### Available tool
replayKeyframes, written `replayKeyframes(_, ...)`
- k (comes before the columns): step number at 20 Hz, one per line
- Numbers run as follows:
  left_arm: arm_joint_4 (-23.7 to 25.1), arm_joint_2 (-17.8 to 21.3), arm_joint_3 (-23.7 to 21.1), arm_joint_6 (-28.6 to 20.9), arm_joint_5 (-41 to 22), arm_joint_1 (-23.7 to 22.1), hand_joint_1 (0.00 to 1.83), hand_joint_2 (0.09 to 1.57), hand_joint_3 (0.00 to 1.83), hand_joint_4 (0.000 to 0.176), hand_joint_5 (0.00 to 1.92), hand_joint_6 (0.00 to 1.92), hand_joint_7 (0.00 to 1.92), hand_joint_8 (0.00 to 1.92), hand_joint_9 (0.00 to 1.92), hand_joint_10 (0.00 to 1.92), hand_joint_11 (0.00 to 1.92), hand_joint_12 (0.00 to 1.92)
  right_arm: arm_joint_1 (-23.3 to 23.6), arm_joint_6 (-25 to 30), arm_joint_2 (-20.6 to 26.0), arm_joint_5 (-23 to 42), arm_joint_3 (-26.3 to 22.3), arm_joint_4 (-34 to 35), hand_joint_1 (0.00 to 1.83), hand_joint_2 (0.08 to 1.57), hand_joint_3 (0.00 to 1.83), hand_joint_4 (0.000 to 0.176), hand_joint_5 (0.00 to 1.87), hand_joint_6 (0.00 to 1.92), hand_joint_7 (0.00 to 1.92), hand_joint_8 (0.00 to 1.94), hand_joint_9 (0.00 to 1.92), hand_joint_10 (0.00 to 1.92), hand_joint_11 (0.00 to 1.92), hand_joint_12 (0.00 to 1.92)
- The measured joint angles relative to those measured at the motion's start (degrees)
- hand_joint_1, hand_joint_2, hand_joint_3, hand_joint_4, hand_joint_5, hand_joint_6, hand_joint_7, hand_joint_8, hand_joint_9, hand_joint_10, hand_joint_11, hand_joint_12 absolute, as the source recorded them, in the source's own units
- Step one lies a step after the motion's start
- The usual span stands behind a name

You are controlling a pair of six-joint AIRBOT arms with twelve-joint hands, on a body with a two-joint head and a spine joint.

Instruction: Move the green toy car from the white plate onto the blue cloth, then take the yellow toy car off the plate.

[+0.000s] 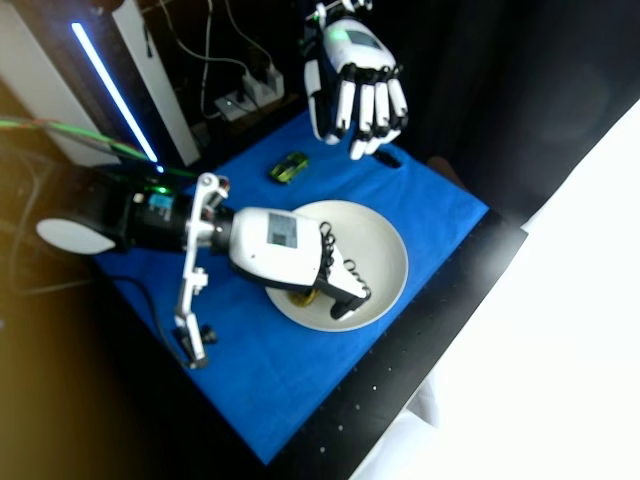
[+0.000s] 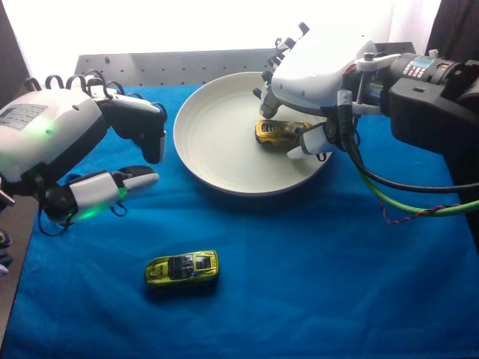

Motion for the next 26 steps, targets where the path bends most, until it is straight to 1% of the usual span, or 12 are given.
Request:
replayKeyframes(3, -0.11, 0.00, 0.00, -0.04, -0.09, 0.00, 1.14, 1.26, 0.00, 0.000, 0.71, 1.24, 0.73, 1.55, 0.43, 1.26, 0.20, 1.71, -0.02, 0.00, -0.11, -0.04, 0.15, 0.09, 0.90, 1.04, 0.00, 0.000, 0.86, 0.01, 0.86, 0.05, 0.56, 0.84, 0.33, 1.59)
replayKeyframes(5, -0.07, 0.00, 0.00, -0.09, -0.15, 0.11, 1.15, 1.25, 0.00, 0.000, 0.71, 1.22, 0.75, 1.52, 0.46, 1.24, 0.24, 1.67, -0.02, -0.02, -0.11, -0.07, 0.17, 0.26, 0.98, 1.08, 0.00, 0.000, 0.97, 0.04, 0.91, 0.34, 0.67, 1.18, 0.51, 1.76)
replayKeyframes(6, -0.07, 0.00, 0.00, -0.09, -0.13, 0.11, 1.15, 1.25, 0.00, 0.000, 0.72, 1.22, 0.74, 1.53, 0.47, 1.24, 0.24, 1.70, -0.02, 0.00, -0.11, -0.07, 0.17, 0.37, 1.13, 1.14, 0.00, 0.000, 0.92, 1.05, 0.84, 0.97, 0.74, 1.45, 0.64, 1.87)
replayKeyframes(8, -0.07, 0.00, 0.00, -0.13, -0.15, 0.11, 1.14, 1.25, 0.00, 0.000, 0.72, 1.24, 0.74, 1.51, 0.46, 1.22, 0.23, 1.70, -0.02, 0.00, -0.11, -0.07, 0.17, 0.39, 1.20, 1.16, 0.00, 0.000, 0.93, 0.97, 0.87, 1.30, 0.77, 1.40, 0.62, 1.79)
replayKeyframes(14, -0.09, 0.00, 0.00, -0.37, -0.15, 0.11, 1.13, 1.25, 0.00, 0.017, 0.73, 1.27, 0.73, 1.47, 0.45, 1.12, 0.16, 1.65, -0.17, 0.00, -0.11, 0.00, 0.17, 0.39, 1.20, 1.16, 0.00, 0.000, 0.92, 1.05, 0.87, 1.26, 0.82, 1.30, 0.67, 1.74)
replayKeyframes(16, -0.13, 0.00, 0.00, -0.42, -0.15, 0.11, 1.14, 1.25, 0.00, 0.000, 0.73, 1.23, 0.74, 1.50, 0.46, 1.15, 0.20, 1.67, -0.17, 0.00, -0.11, 0.00, 0.13, 0.39, 1.23, 1.17, 0.00, 0.000, 0.87, 1.00, 0.90, 1.32, 0.83, 1.32, 0.70, 1.77)
replayKeyframes(17, -0.11, 0.00, 0.00, -0.42, -0.17, 0.13, 0.96, 1.22, 0.00, 0.136, 0.76, 1.28, 0.64, 1.02, 0.45, 1.11, 0.18, 1.64, -0.17, 0.00, -0.09, 0.02, -0.09, 0.42, 1.22, 1.17, 0.00, 0.000, 0.86, 1.03, 0.90, 1.31, 0.84, 1.31, 0.71, 1.75)
replayKeyframes(18, -0.20, 0.00, 0.00, -0.42, -0.17, 0.13, 0.92, 1.21, 0.00, 0.168, 0.77, 1.29, 0.68, 0.78, 0.46, 1.04, 0.18, 1.59, -0.17, 0.00, -0.02, -0.02, -0.33, 0.42, 1.23, 1.17, 0.00, 0.000, 0.86, 1.02, 0.92, 1.30, 0.87, 1.32, 0.75, 1.76)
replayKeyframes(19, -0.26, -0.02, 0.02, -0.44, -0.22, 0.17, 1.10, 1.23, 0.00, 0.038, 0.76, 1.23, 0.74, 1.32, 0.46, 1.08, 0.19, 1.64, -0.20, 0.00, 0.20, -0.04, -0.76, 0.42, 1.25, 1.16, 0.00, 0.000, 0.87, 0.96, 0.94, 1.31, 0.91, 1.31, 0.79, 1.74)
replayKeyframes(20, -0.31, -0.07, 0.00, -0.46, -0.39, 0.31, 0.93, 1.24, 0.00, 0.148, 0.73, 1.33, 0.59, 1.01, 0.42, 1.11, 0.14, 1.69, -0.20, 0.02, 0.39, 0.13, -1.18, 0.42, 1.25, 1.16, 0.00, 0.000, 0.90, 0.91, 0.94, 1.31, 0.91, 1.32, 0.80, 1.75)
replayKeyframes(21, -0.24, -0.07, 0.00, -0.46, -0.37, 0.37, 0.87, 1.25, 0.00, 0.175, 0.70, 1.40, 0.58, 0.78, 0.40, 1.11, 0.12, 1.69, -0.17, 0.02, 1.25, 0.72, -2.16, 0.39, 1.25, 1.15, 0.00, 0.000, 0.89, 0.93, 0.95, 1.29, 0.91, 1.32, 0.80, 1.76)
replayKeyframes(26, -0.83, -0.39, 0.00, -0.44, -0.63, 0.52, 0.86, 1.26, 0.00, 0.176, 0.69, 1.41, 0.63, 0.62, 0.40, 1.08, 0.10, 1.70, 0.24, -0.02, 4.61, 2.97, -4.46, 0.44, 1.23, 1.19, 0.00, 0.000, 0.78, 1.09, 0.90, 1.37, 0.90, 1.43, 0.85, 1.82)
